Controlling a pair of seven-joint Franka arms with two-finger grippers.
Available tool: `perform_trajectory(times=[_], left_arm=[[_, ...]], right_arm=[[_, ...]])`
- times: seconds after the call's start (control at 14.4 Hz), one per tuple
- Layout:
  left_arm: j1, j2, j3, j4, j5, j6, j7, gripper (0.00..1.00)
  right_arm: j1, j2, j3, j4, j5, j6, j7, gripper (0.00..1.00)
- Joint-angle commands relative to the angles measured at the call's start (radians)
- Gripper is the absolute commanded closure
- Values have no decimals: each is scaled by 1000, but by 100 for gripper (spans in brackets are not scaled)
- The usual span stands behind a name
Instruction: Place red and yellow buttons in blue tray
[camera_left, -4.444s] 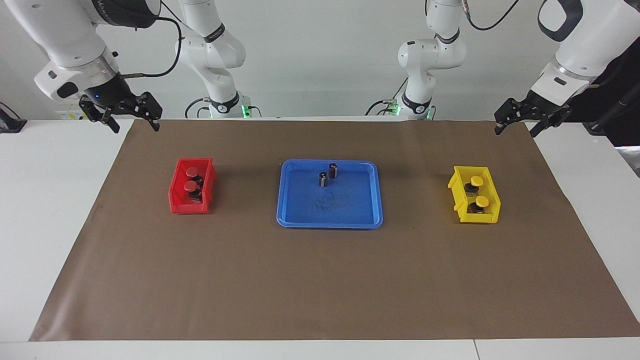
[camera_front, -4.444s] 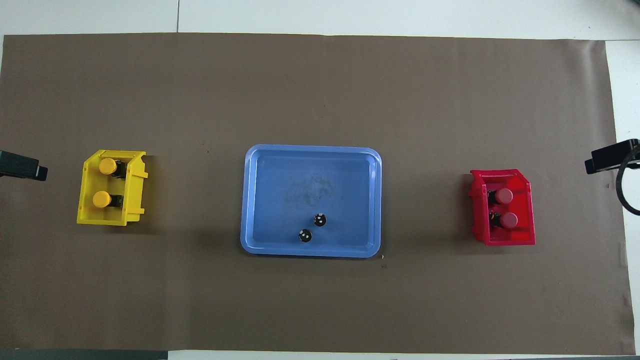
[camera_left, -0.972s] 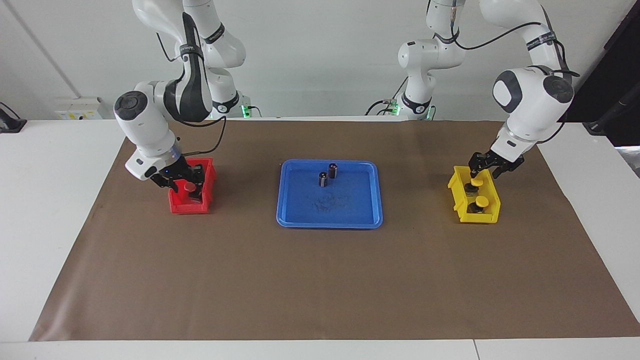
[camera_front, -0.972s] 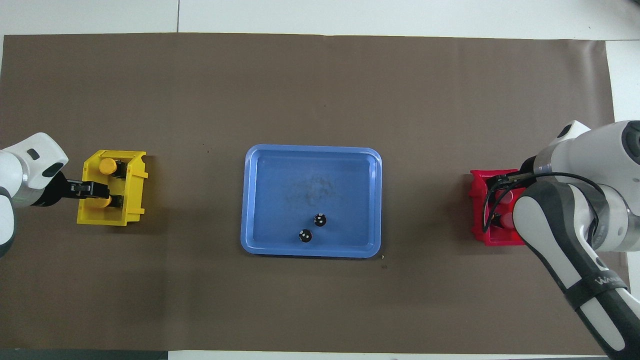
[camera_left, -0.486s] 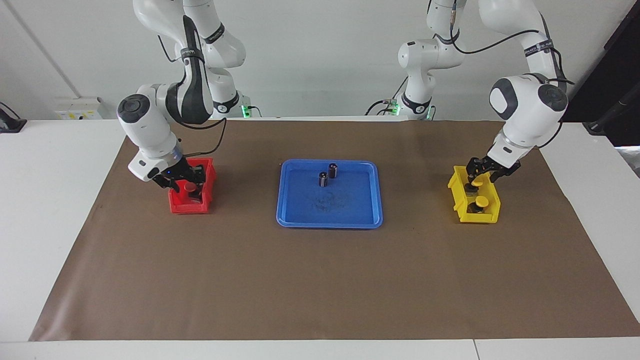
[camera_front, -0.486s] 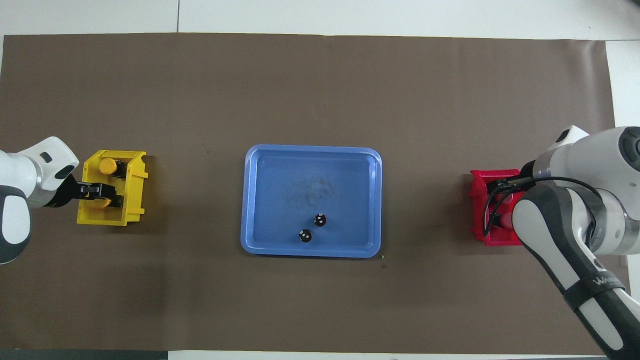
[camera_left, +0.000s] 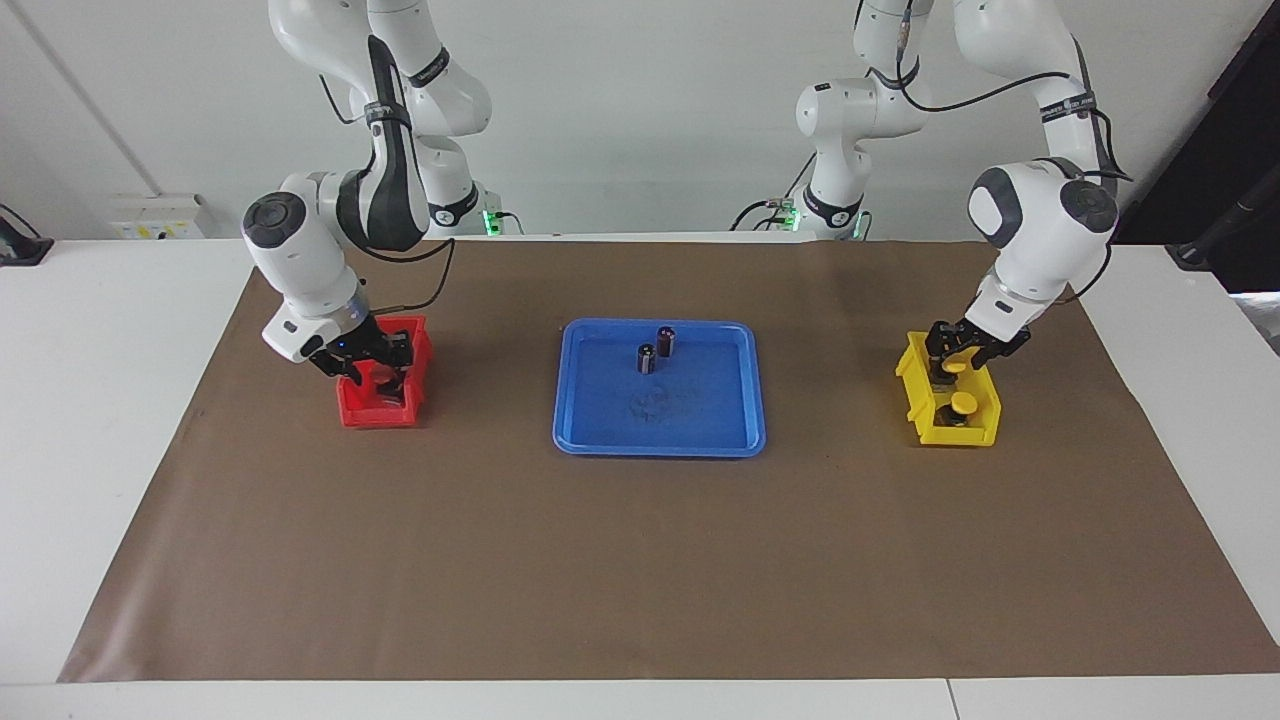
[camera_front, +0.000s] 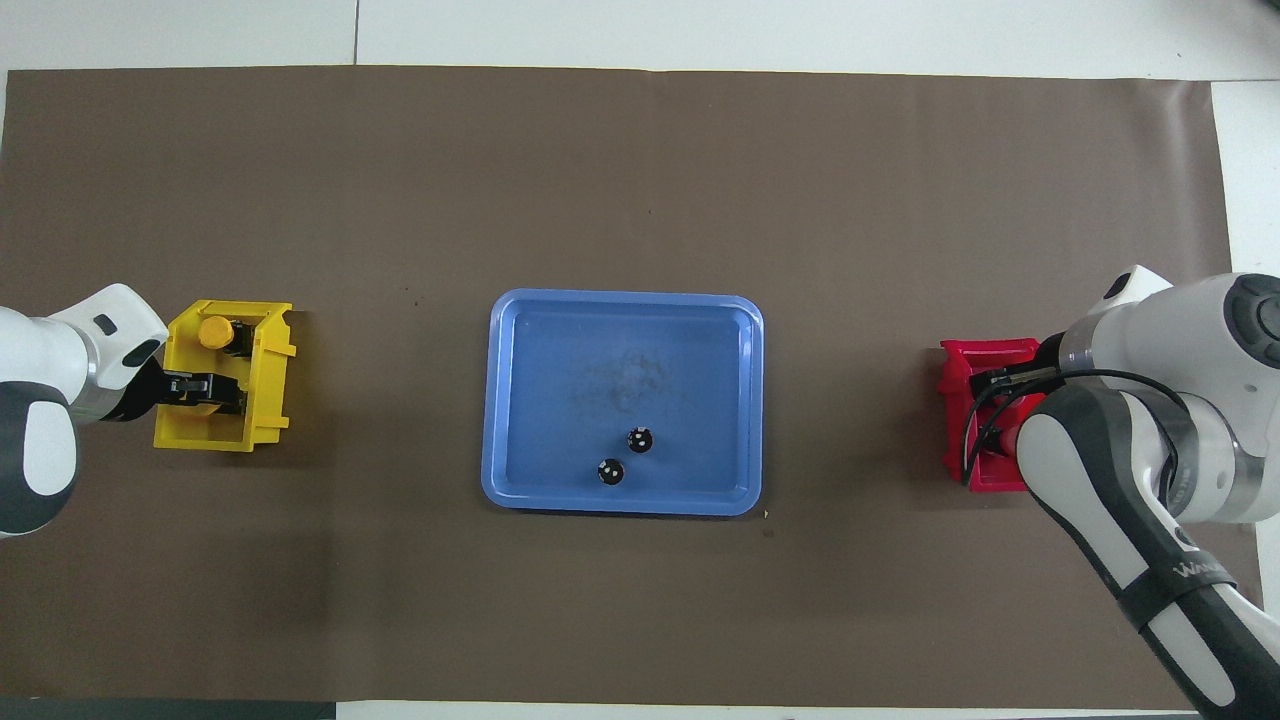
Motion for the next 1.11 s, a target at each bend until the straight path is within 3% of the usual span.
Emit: perform_trajectory(times=[0.0, 0.21, 0.42, 0.56, 0.69, 0.9, 1.04], left_arm=[[-7, -14, 2, -21, 18, 27, -30, 43], [-9, -11, 2, -14, 17, 27, -33, 73], [-10, -8, 2, 1, 18, 21, -38, 91], [-12, -7, 2, 30, 17, -11, -40, 93], [-12, -22, 4, 97, 18, -124, -40, 93], [-9, -37, 5, 203, 17, -272, -40, 93], [-6, -56, 5, 252, 18, -347, -41, 93]], right_arm=[[-16, -32, 7, -33, 16, 19, -52, 40], [-16, -32, 5, -36, 16, 19, -58, 42], [-27, -35, 5, -40, 16, 19, -74, 50], [-31, -35, 5, -41, 16, 19, -98, 60], [-39, -35, 5, -31, 15, 7, -100, 76], [-30, -12, 7, 56, 15, -71, -98, 82], [-13, 40, 8, 213, 13, -211, -84, 83]])
